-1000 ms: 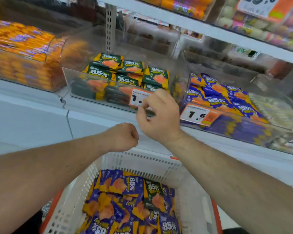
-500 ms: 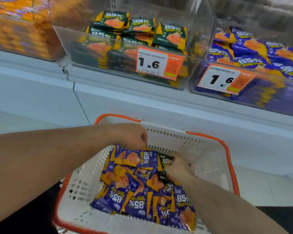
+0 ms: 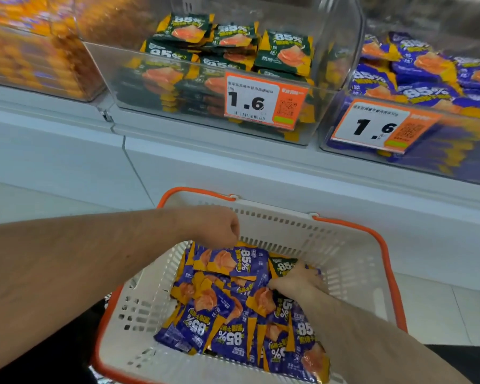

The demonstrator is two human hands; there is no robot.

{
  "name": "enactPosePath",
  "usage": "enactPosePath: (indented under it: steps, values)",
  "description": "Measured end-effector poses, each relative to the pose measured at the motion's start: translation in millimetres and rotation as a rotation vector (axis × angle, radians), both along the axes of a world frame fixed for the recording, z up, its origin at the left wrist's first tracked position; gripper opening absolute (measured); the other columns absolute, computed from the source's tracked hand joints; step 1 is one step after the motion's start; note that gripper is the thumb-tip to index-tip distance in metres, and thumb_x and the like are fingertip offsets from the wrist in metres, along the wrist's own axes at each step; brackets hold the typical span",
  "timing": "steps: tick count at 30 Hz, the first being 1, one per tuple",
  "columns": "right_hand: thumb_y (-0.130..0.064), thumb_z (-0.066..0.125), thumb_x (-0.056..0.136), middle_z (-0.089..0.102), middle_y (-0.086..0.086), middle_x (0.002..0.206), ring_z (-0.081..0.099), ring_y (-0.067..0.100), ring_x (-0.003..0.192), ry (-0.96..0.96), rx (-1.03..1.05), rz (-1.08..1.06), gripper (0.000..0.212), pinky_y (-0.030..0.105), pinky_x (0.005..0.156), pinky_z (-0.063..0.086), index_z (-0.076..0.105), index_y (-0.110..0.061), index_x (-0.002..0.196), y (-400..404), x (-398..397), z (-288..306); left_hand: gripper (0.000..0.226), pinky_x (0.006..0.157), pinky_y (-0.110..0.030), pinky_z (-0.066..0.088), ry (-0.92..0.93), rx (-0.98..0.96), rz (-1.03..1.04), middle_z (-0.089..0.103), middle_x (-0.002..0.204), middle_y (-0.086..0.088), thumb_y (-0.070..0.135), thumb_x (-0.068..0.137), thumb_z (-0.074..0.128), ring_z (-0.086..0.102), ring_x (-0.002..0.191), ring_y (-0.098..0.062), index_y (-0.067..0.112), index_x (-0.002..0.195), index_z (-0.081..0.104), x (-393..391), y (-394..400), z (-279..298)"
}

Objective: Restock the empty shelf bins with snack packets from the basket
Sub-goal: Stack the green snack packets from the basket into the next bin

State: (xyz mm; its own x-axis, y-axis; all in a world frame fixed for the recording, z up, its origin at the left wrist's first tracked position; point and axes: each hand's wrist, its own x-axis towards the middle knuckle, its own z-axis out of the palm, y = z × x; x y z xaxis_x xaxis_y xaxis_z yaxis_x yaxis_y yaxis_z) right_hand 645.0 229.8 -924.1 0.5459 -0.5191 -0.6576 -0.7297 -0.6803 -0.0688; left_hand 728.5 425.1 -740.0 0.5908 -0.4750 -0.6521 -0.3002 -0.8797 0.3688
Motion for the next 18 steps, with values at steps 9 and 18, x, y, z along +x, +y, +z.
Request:
enactPosePath:
  steps: [9,18]
  values:
    - [-0.051,0.073,0.044,0.067,0.003,0.094,0.066,0.018,0.083,-0.242,0.459,-0.131,0.08,0.033,0.065,0.059,0.051,-0.017,0.113,58.5,15.2,71.7,0.028,0.07,-0.027,0.045,0.141,0.006,0.366,0.057,0.106,-0.006,0.032,0.099,0.047,0.057,0.08,-0.018,0.012,0.118,0.055,-20.5,8.2,5.3]
    - [-0.041,0.08,0.059,0.035,-0.009,0.11,0.046,0.007,0.101,-0.817,0.42,0.233,0.087,0.021,0.083,0.04,0.032,-0.037,0.132,89.9,18.0,182.2,0.019,0.074,-0.035,0.054,0.183,-0.597,0.901,0.072,0.094,-0.005,0.003,0.091,0.055,0.065,0.083,-0.017,0.01,0.1,0.07,-12.6,26.2,47.8]
